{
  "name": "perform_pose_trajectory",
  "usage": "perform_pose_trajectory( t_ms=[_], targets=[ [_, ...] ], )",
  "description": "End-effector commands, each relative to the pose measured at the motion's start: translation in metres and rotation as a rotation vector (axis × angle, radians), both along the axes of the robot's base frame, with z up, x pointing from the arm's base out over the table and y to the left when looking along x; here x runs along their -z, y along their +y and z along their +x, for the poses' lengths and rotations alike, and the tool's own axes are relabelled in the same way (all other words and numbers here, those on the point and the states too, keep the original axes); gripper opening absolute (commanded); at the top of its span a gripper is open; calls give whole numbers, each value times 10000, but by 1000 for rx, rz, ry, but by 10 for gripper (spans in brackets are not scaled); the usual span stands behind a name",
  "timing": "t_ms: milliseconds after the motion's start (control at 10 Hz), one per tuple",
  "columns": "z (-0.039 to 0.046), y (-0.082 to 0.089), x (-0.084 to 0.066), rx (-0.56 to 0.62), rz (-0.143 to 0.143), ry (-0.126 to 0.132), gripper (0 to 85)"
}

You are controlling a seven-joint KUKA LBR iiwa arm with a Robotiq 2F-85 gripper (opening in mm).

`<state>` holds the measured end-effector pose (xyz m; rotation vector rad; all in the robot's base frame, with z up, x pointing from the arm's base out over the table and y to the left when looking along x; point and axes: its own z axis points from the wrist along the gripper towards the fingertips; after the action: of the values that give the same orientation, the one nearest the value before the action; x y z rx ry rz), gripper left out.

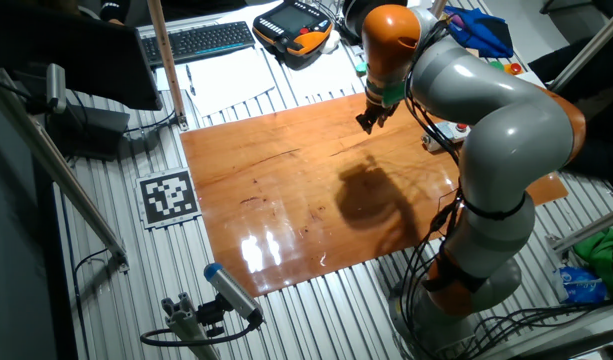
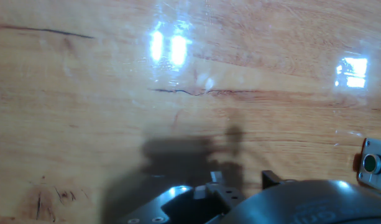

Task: Press the button horizontally

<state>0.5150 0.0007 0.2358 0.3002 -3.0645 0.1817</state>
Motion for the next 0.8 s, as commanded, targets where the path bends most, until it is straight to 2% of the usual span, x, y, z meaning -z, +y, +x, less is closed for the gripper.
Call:
perform_pose_trajectory(
  t_ms=[0, 300, 400, 500, 600, 700],
  targets=[
    [0, 1, 0, 0, 0, 0, 0],
    [0, 1, 0, 26, 13, -15, 0],
    [0, 1, 0, 48, 41, -71, 0],
    [0, 1, 0, 73, 114, -95, 0],
    [0, 1, 0, 117, 112, -70, 0],
    [0, 1, 0, 171, 107, -59, 0]
  ],
)
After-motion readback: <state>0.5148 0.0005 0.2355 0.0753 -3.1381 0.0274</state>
